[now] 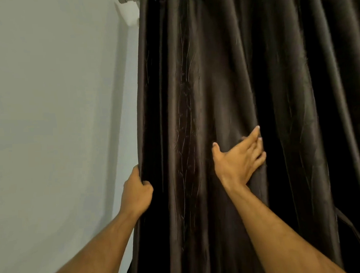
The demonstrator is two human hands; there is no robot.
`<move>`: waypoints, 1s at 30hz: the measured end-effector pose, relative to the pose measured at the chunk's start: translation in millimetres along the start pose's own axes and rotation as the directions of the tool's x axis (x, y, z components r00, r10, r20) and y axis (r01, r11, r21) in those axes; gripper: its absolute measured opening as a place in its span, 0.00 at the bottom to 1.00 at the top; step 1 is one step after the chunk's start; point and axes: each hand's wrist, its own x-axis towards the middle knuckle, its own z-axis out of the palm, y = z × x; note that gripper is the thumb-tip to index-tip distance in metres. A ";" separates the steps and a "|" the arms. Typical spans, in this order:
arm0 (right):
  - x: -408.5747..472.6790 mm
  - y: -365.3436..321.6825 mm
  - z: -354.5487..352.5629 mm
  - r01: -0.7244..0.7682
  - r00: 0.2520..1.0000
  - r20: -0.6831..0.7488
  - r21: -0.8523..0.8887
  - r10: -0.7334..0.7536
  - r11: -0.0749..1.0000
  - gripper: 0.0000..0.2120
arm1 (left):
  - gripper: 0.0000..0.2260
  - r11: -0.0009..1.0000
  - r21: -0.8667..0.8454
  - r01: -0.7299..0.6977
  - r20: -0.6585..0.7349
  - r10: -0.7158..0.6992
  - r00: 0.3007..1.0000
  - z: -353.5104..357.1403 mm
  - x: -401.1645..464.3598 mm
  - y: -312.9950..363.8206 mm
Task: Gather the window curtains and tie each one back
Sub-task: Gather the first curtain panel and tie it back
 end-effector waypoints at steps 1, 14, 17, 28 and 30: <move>4.3 -4.4 1.0 -0.044 0.997 0.067 0.037 0.041 0.998 0.57 | 0.22 1.000 -0.023 -0.015 -0.002 0.015 1.000 3.1 1.1 3.1; 3.3 -92.8 40.5 -0.116 0.815 0.571 0.329 -0.099 0.937 0.40 | 0.28 0.929 -0.354 -0.111 0.118 0.162 0.980 -11.1 15.8 23.6; -3.7 -115.8 50.3 -0.068 0.790 0.593 0.335 -0.155 0.940 0.35 | 0.35 0.929 -0.327 -0.172 0.148 0.230 0.962 -16.2 28.4 33.0; -31.0 -193.5 81.1 0.116 0.569 0.749 0.334 -0.338 0.935 0.40 | 0.17 0.974 -0.184 -0.136 -0.125 0.114 0.986 -47.3 63.9 47.0; -22.0 -184.7 75.0 0.085 0.551 0.744 0.401 -0.379 0.912 0.35 | 0.09 0.981 -0.143 -0.130 -0.135 0.111 0.985 -51.9 67.3 41.0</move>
